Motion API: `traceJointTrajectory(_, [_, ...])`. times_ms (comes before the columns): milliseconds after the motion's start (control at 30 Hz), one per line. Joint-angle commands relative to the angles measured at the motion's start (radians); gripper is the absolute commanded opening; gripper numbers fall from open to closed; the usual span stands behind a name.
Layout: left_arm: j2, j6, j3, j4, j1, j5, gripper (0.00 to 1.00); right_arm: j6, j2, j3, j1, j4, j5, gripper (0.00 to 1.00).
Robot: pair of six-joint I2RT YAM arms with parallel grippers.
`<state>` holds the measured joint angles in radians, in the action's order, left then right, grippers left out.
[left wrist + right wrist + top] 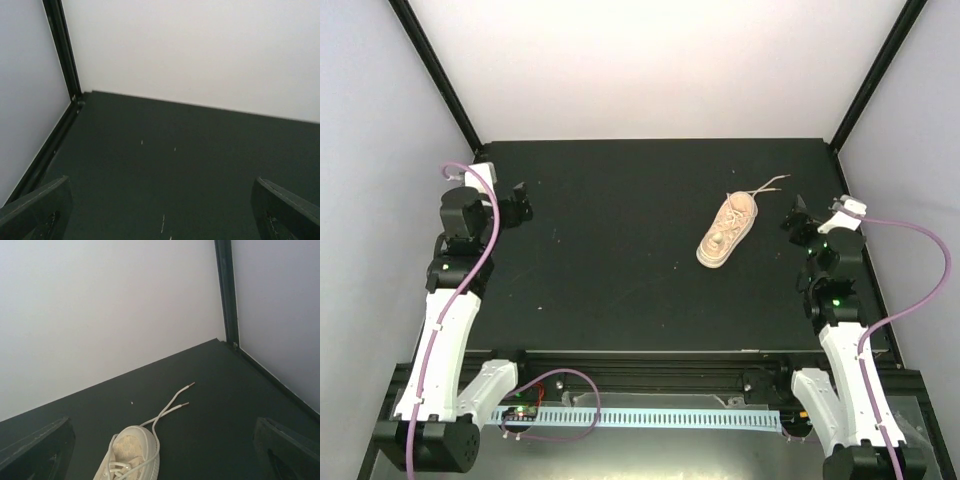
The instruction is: Tie the shoes
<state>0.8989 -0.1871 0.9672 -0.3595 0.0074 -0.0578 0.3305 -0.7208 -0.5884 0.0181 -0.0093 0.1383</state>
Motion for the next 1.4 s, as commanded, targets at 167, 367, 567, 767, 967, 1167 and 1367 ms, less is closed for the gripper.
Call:
traceJointTrajectory(167, [-0.016,0.066,-0.011,-0.150,0.007,0.051,0.99,0.104,0.041,0.031,0.000,-0.100,0.145,1.00])
traceJointTrajectory(367, [-0.009,0.083,-0.101,-0.128,0.006,-0.013,0.99,0.179,-0.088,0.020,0.000,-0.157,-0.035,1.00])
traceJointTrajectory(567, [-0.033,0.101,-0.131,-0.114,0.006,-0.012,0.99,0.157,-0.350,-0.054,-0.137,-0.245,-0.148,1.00])
traceJointTrajectory(767, [-0.018,0.113,-0.135,-0.128,0.006,0.066,0.99,0.215,-0.559,-0.120,-0.307,-0.211,-0.121,1.00])
traceJointTrajectory(967, [-0.015,0.107,-0.130,-0.134,0.005,0.081,0.99,0.215,-0.746,-0.274,-0.414,-0.275,-0.012,0.98])
traceJointTrajectory(1167, [-0.025,0.107,-0.136,-0.131,0.005,0.074,0.99,0.285,-0.816,-0.321,-0.469,-0.329,0.064,0.93])
traceJointTrajectory(1367, [-0.019,0.103,-0.134,-0.131,0.006,0.085,0.99,0.320,-0.842,-0.314,-0.515,-0.330,0.134,0.74])
